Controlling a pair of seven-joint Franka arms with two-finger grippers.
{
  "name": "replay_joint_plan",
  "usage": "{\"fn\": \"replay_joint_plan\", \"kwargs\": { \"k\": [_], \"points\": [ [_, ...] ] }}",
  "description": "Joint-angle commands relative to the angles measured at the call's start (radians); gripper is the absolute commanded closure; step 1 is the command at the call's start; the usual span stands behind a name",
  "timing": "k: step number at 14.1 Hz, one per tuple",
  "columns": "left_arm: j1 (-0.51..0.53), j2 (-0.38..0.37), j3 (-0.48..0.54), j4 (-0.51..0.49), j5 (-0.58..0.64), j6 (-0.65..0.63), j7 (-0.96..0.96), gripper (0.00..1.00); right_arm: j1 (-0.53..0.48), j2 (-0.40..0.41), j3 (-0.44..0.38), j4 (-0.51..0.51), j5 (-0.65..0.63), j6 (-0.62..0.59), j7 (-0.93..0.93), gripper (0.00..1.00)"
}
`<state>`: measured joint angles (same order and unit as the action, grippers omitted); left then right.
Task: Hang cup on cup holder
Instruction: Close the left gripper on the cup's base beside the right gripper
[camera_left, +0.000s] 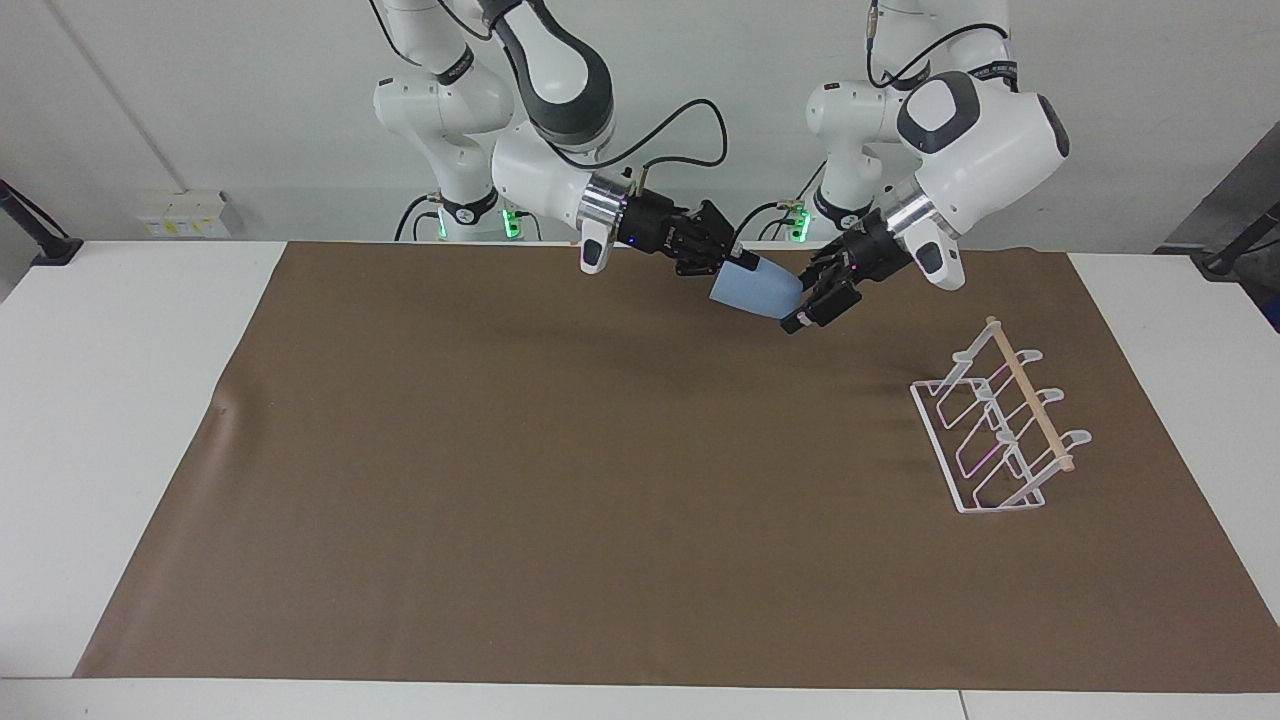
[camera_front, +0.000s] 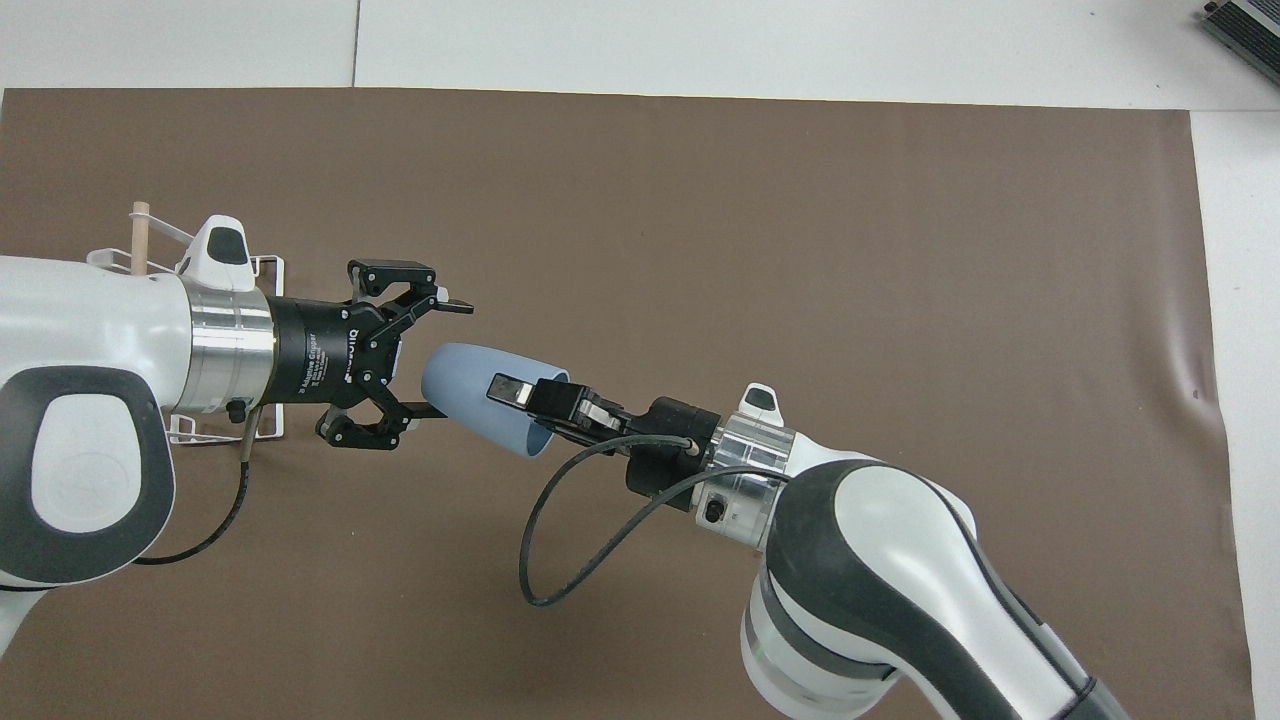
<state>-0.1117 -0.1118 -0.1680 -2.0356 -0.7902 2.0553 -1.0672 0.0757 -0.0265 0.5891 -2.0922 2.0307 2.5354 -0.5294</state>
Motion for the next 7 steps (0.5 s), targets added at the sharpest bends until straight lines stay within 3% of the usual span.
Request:
{"fn": "replay_joint_plan", "kwargs": {
  "k": [1, 7],
  "points": [
    [-0.013, -0.011, 0.012, -0.008, -0.018, -0.024, -0.011, 0.00, -0.014, -0.013, 0.023, 0.003, 0.046, 0.016, -0.017, 1.00],
    [-0.011, -0.028, 0.013, 0.006, -0.012, -0.090, -0.011, 0.00, -0.014, -0.019, 0.023, 0.003, 0.046, 0.031, -0.015, 1.00]
  ]
}}
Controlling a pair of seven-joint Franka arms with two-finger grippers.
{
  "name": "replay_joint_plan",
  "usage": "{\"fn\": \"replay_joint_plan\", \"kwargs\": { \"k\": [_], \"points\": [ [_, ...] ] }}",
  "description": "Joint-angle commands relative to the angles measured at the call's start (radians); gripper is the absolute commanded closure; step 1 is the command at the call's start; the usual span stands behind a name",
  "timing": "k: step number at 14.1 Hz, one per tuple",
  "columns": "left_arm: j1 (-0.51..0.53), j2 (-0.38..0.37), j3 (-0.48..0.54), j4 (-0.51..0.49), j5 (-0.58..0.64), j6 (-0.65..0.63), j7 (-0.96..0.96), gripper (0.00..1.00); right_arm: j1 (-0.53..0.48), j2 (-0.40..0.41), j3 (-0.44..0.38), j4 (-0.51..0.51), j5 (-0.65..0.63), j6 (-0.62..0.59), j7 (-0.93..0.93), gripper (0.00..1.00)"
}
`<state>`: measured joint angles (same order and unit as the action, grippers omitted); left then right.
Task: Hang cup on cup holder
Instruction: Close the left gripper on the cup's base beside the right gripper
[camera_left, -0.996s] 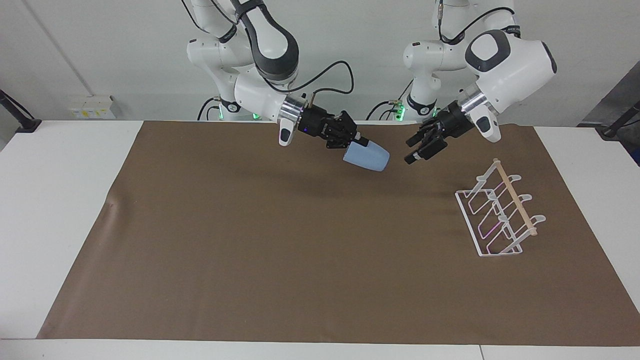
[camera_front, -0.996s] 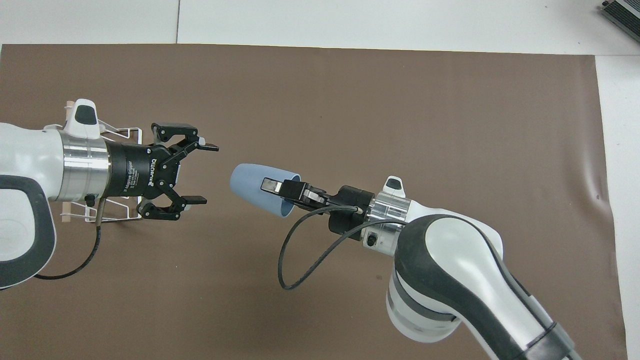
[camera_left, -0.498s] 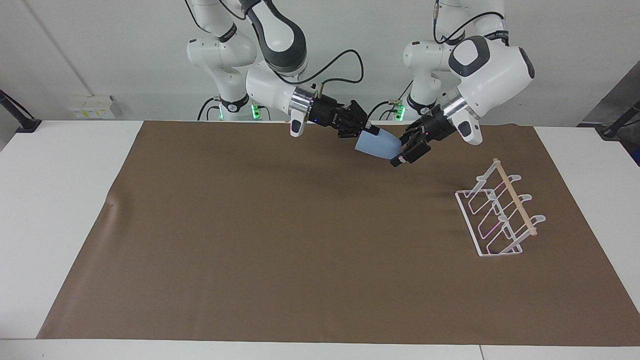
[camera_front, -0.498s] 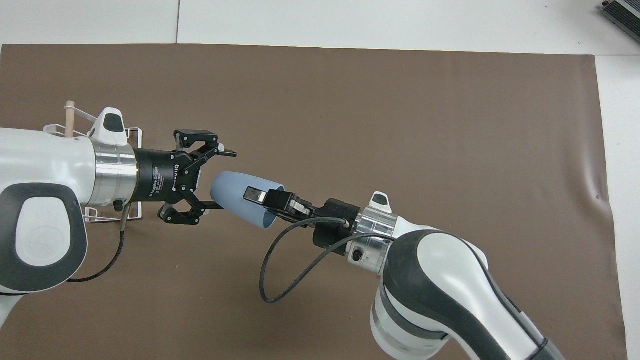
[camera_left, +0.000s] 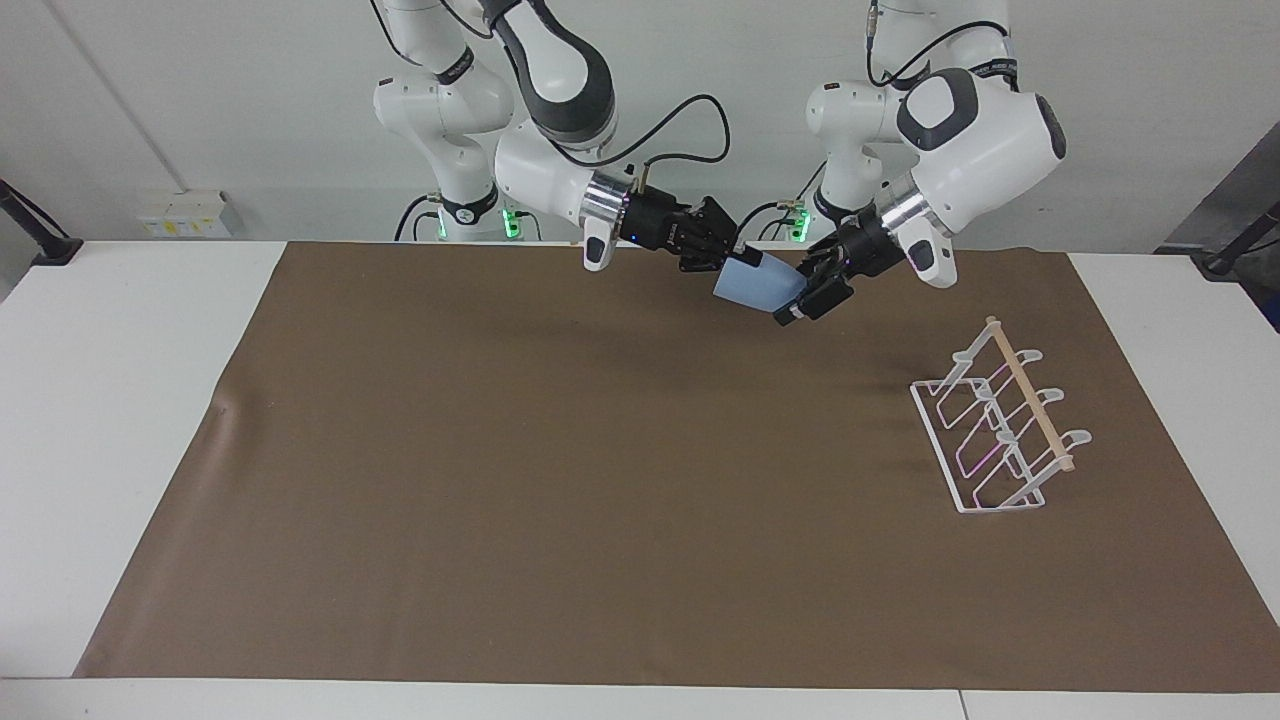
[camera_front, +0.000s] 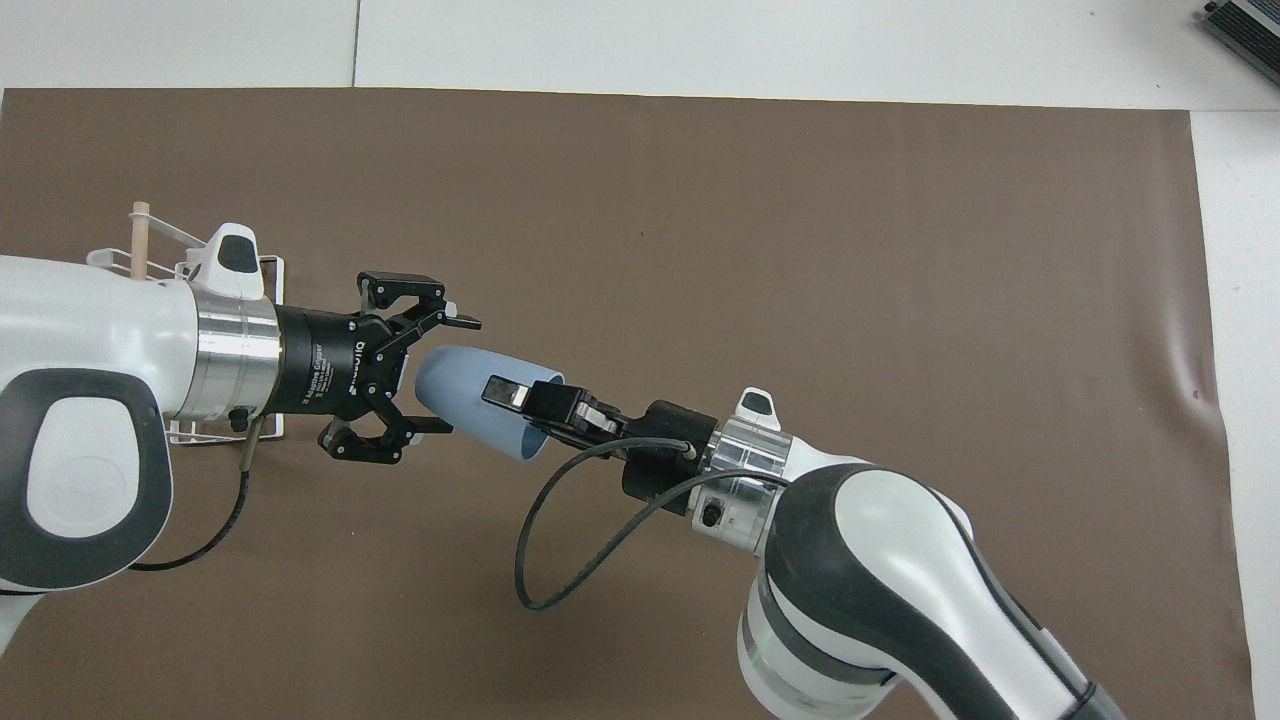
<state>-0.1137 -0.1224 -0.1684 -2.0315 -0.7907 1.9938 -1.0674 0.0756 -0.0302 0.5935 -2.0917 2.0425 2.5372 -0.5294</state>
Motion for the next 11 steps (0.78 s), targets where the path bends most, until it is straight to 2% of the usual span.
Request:
{"fn": "replay_joint_plan", "kwargs": {
  "k": [1, 4, 6, 8, 10, 11],
  "points": [
    [-0.011, -0.017, 0.013, 0.002, -0.010, -0.030, -0.011, 0.00, -0.014, -0.016, 0.019, 0.002, 0.034, 0.031, -0.012, 1.00],
    [-0.011, -0.017, 0.012, 0.002, -0.004, -0.029, -0.008, 0.00, -0.014, -0.016, 0.019, 0.002, 0.034, 0.032, -0.009, 1.00],
    [-0.012, -0.019, 0.010, 0.002, -0.001, -0.032, -0.003, 0.29, -0.014, -0.016, 0.019, 0.002, 0.034, 0.040, -0.009, 1.00],
    [-0.014, -0.019, 0.009, 0.002, 0.002, -0.030, 0.004, 0.63, -0.014, -0.016, 0.019, 0.002, 0.034, 0.040, -0.009, 1.00],
    [-0.021, -0.017, 0.009, 0.002, 0.011, -0.030, 0.010, 0.91, -0.014, -0.016, 0.019, 0.002, 0.033, 0.040, -0.011, 1.00],
    [-0.021, -0.017, 0.009, 0.002, 0.011, -0.030, 0.012, 1.00, -0.014, -0.014, 0.019, 0.002, 0.033, 0.040, -0.009, 1.00]
  ]
}}
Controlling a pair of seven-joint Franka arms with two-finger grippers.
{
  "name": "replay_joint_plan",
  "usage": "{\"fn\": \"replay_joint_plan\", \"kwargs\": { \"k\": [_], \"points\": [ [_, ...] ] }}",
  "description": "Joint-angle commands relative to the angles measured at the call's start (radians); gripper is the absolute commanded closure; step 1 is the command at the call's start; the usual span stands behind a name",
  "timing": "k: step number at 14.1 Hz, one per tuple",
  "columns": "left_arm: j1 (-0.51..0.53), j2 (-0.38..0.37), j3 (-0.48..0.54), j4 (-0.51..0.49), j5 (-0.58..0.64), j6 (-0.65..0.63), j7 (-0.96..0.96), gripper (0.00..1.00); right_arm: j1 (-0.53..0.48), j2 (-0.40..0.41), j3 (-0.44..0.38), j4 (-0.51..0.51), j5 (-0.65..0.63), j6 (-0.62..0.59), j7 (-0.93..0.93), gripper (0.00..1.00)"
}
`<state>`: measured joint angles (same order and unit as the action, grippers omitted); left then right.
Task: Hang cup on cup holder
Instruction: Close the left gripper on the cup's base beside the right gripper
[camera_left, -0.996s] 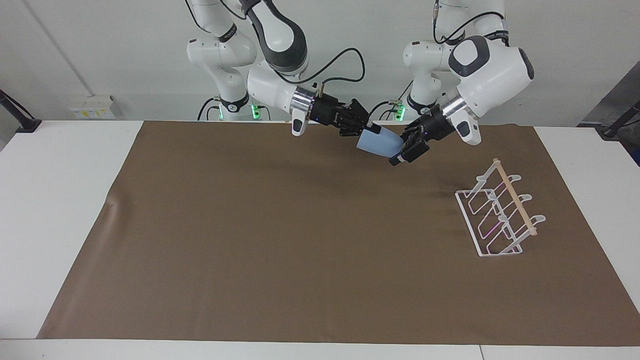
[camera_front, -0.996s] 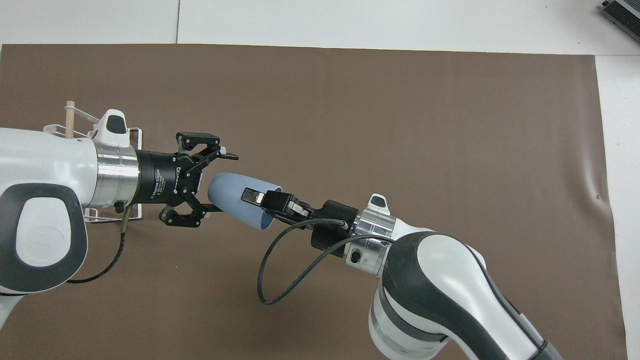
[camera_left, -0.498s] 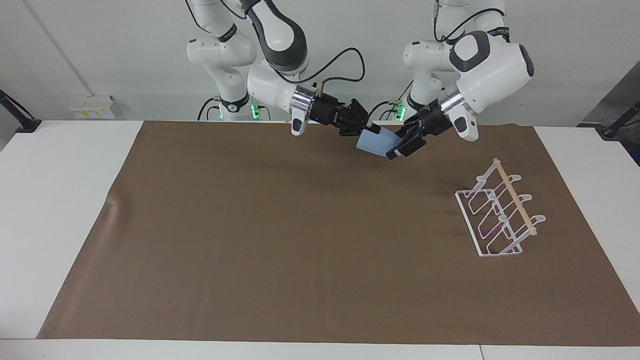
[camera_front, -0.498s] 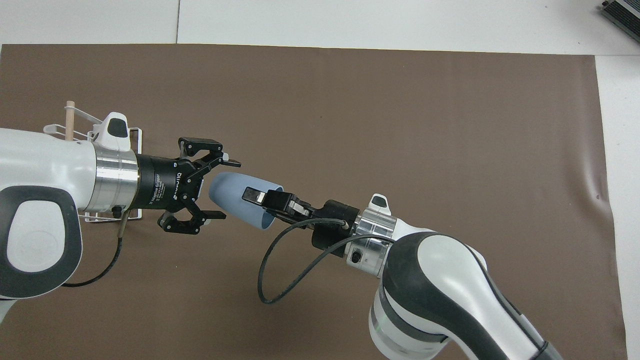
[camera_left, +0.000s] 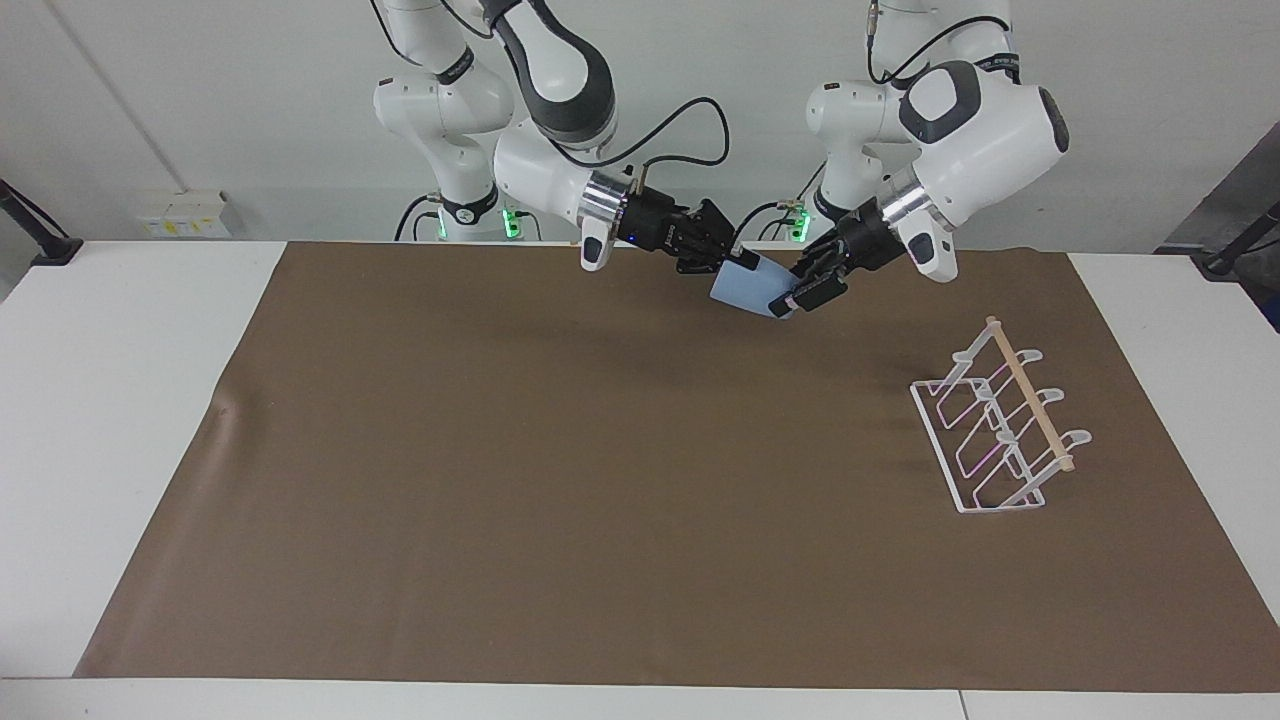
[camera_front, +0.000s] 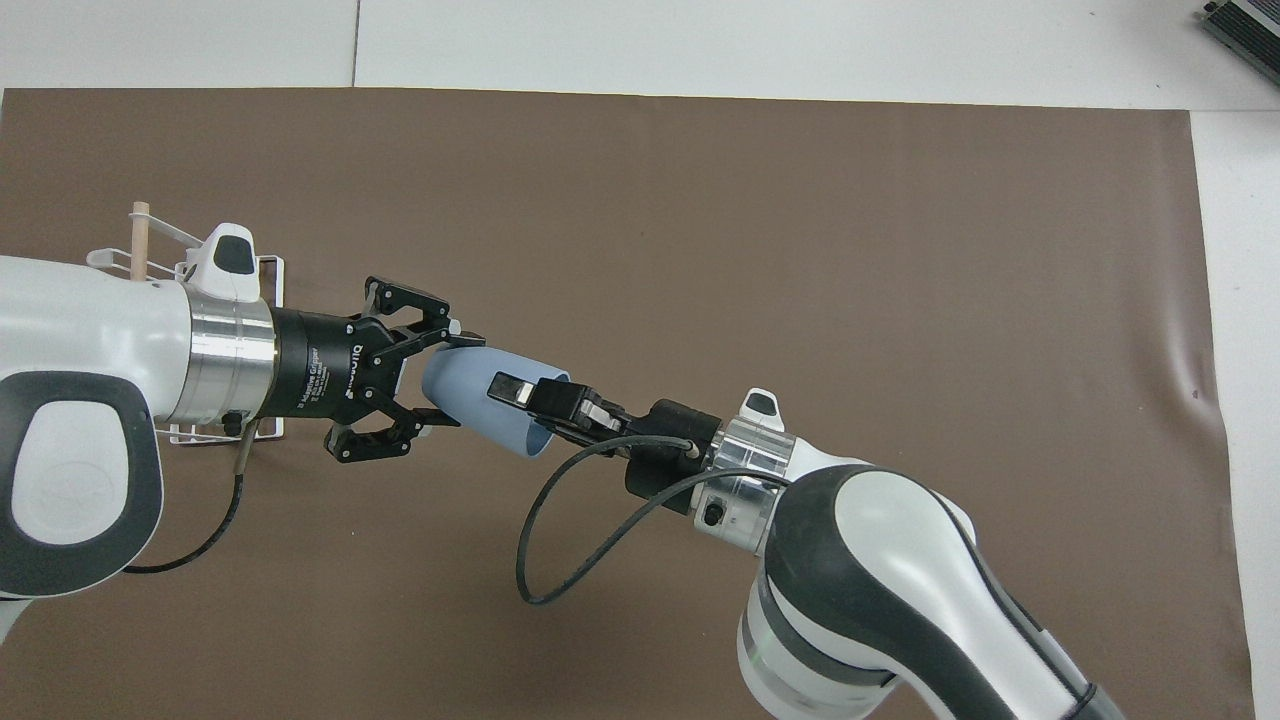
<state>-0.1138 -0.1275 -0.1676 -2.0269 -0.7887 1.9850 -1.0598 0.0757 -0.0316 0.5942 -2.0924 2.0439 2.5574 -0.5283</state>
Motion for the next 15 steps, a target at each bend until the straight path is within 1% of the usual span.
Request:
{"fn": "replay_joint_plan", "kwargs": {
  "k": [1, 2, 3, 4, 5, 6, 7, 9, 13, 14, 15],
  "points": [
    [-0.024, -0.012, 0.008, -0.003, 0.011, -0.022, 0.004, 1.00, -0.014, -0.013, 0.018, 0.003, 0.032, 0.021, -0.010, 1.00],
    [-0.024, -0.014, 0.008, -0.003, 0.011, -0.025, 0.004, 1.00, -0.014, -0.014, 0.018, 0.006, 0.030, 0.032, -0.006, 1.00],
    [-0.023, -0.014, 0.008, -0.003, 0.011, -0.034, 0.004, 1.00, -0.014, -0.014, 0.019, 0.014, 0.016, 0.064, 0.001, 0.79],
    [-0.023, -0.014, 0.008, -0.003, 0.011, -0.040, 0.003, 1.00, -0.014, -0.014, 0.024, 0.026, 0.015, 0.104, 0.002, 0.64],
    [-0.021, -0.014, 0.010, -0.003, 0.012, -0.041, 0.003, 1.00, -0.014, -0.014, 0.044, 0.041, 0.013, 0.140, 0.002, 0.40],
    [-0.021, -0.014, 0.010, -0.003, 0.014, -0.041, 0.003, 1.00, -0.014, -0.014, 0.048, 0.055, 0.013, 0.180, 0.013, 0.07],
    [-0.014, -0.014, 0.010, -0.001, 0.023, -0.043, 0.006, 1.00, -0.014, -0.014, 0.053, 0.067, 0.013, 0.217, 0.036, 0.00],
    [-0.009, -0.012, 0.017, 0.002, 0.028, -0.060, 0.014, 1.00, -0.014, -0.014, 0.067, 0.077, 0.013, 0.256, 0.048, 0.00],
    [0.029, -0.012, 0.020, 0.023, 0.049, -0.060, 0.017, 1.00, -0.014, -0.014, 0.070, 0.081, 0.000, 0.262, 0.039, 0.00],
    [0.036, -0.012, 0.020, 0.034, 0.060, -0.058, 0.018, 1.00, -0.014, -0.013, 0.068, 0.081, -0.051, 0.262, 0.039, 0.00],
    [0.037, -0.012, 0.020, 0.048, 0.109, -0.058, 0.020, 1.00, -0.014, -0.013, 0.065, 0.081, -0.147, 0.262, 0.039, 0.00]
  ]
}}
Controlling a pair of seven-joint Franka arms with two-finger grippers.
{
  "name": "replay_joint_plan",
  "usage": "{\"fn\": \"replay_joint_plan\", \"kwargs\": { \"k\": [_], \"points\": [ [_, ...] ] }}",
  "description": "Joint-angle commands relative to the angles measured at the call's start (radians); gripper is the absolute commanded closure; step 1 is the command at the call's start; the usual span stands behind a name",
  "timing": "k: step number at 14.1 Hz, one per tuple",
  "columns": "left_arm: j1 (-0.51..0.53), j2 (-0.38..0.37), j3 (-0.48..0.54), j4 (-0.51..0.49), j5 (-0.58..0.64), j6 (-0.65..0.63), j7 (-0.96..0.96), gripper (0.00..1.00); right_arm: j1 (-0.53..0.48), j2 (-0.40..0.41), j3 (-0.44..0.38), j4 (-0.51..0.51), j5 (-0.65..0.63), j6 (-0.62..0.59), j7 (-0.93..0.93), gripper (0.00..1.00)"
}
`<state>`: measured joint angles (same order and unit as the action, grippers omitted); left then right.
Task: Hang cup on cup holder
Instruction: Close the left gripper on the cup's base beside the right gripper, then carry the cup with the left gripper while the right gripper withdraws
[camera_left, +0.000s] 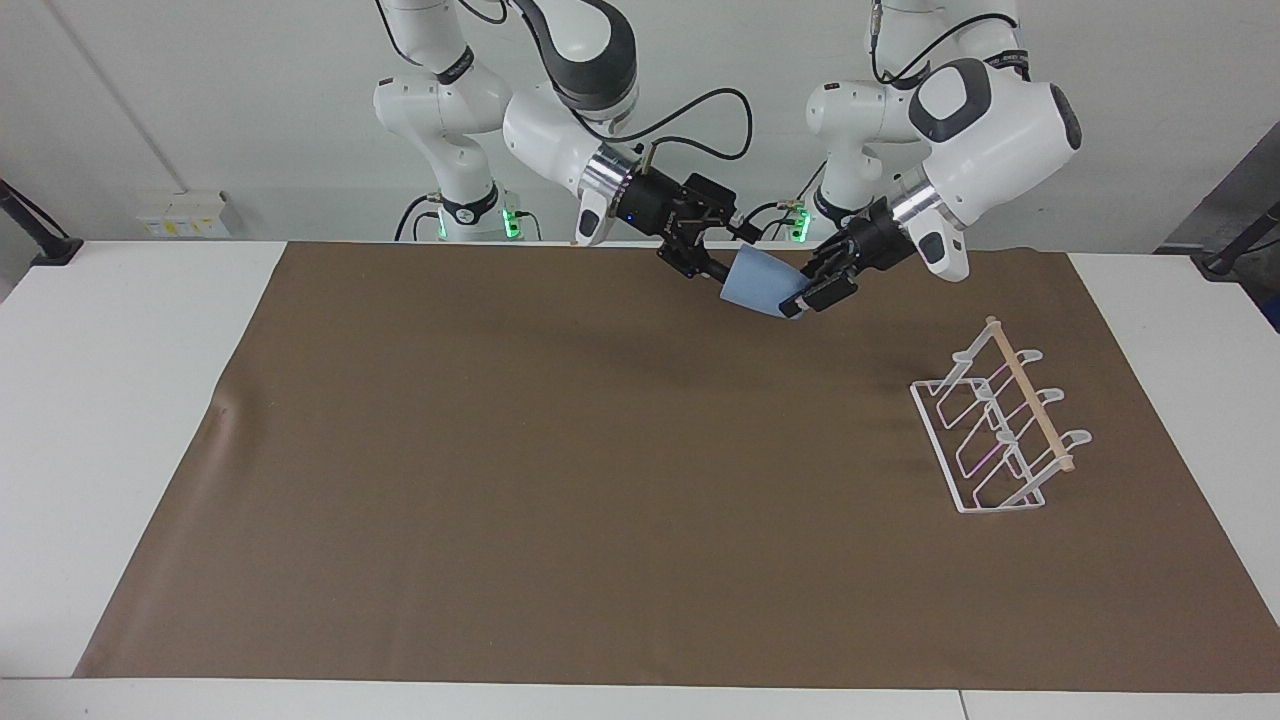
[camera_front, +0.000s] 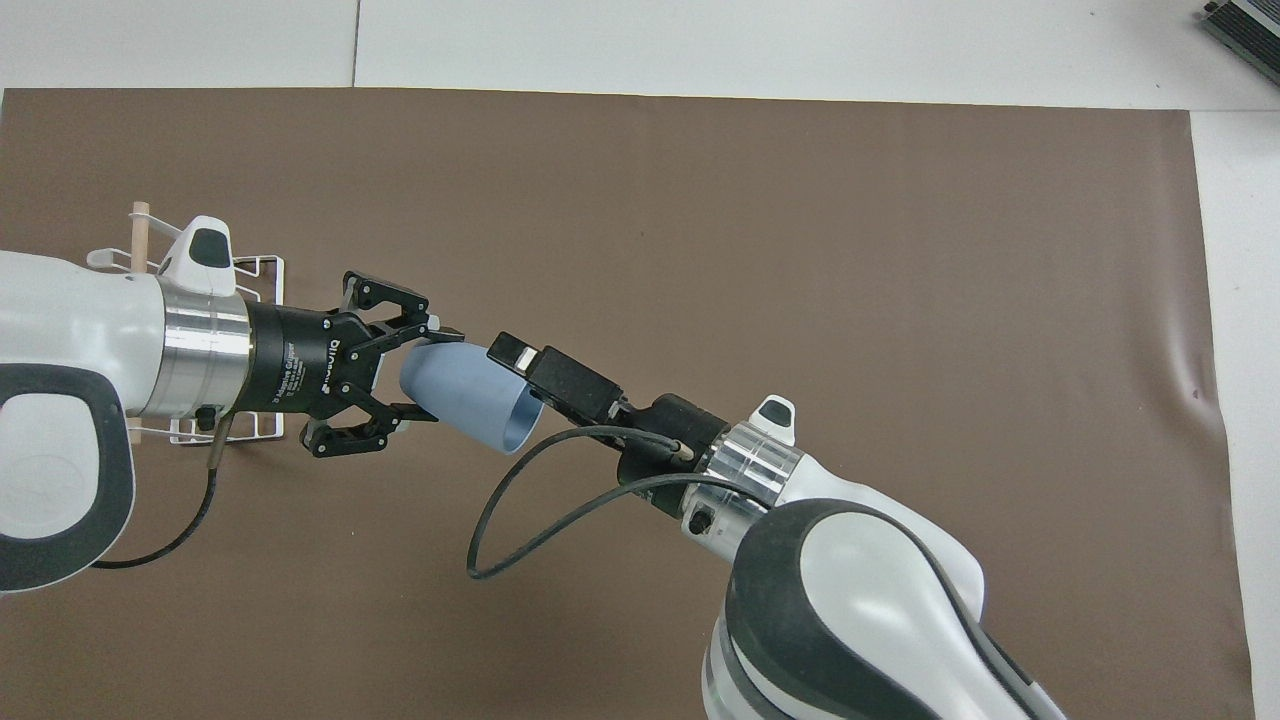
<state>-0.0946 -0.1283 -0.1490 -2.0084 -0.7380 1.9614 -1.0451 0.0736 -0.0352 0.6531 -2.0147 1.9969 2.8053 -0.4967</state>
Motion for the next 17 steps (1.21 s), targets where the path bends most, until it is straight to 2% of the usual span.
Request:
{"fn": "replay_joint_plan", "kwargs": {
  "k": [1, 3, 5, 9, 11, 14, 17],
  "points": [
    [0.019, -0.007, 0.003, 0.045, 0.110, -0.035, 0.007, 1.00, -0.015, -0.003, 0.002, 0.001, -0.219, 0.014, 0.007, 0.00],
    [0.048, -0.004, 0.002, 0.065, 0.196, -0.026, 0.023, 1.00, -0.023, 0.011, -0.007, 0.001, -0.457, 0.014, 0.007, 0.00],
    [0.056, 0.006, 0.003, 0.083, 0.285, -0.013, 0.062, 1.00, -0.025, 0.021, -0.029, -0.001, -0.635, 0.013, 0.004, 0.00],
    [0.049, 0.032, 0.002, 0.109, 0.552, 0.088, 0.094, 1.00, -0.026, 0.043, -0.110, 0.008, -1.072, -0.026, 0.004, 0.00],
    [0.046, 0.047, 0.002, 0.128, 0.667, 0.120, 0.096, 1.00, -0.028, 0.058, -0.174, 0.071, -1.235, -0.164, 0.007, 0.00],
    [0.042, 0.052, 0.000, 0.131, 0.830, 0.203, 0.097, 1.00, -0.029, 0.118, -0.275, 0.255, -1.433, -0.474, 0.024, 0.00],
    [0.053, 0.076, 0.002, 0.129, 0.977, 0.318, 0.097, 1.00, -0.026, 0.118, -0.361, 0.289, -1.521, -0.642, 0.043, 0.00]
  ]
}}
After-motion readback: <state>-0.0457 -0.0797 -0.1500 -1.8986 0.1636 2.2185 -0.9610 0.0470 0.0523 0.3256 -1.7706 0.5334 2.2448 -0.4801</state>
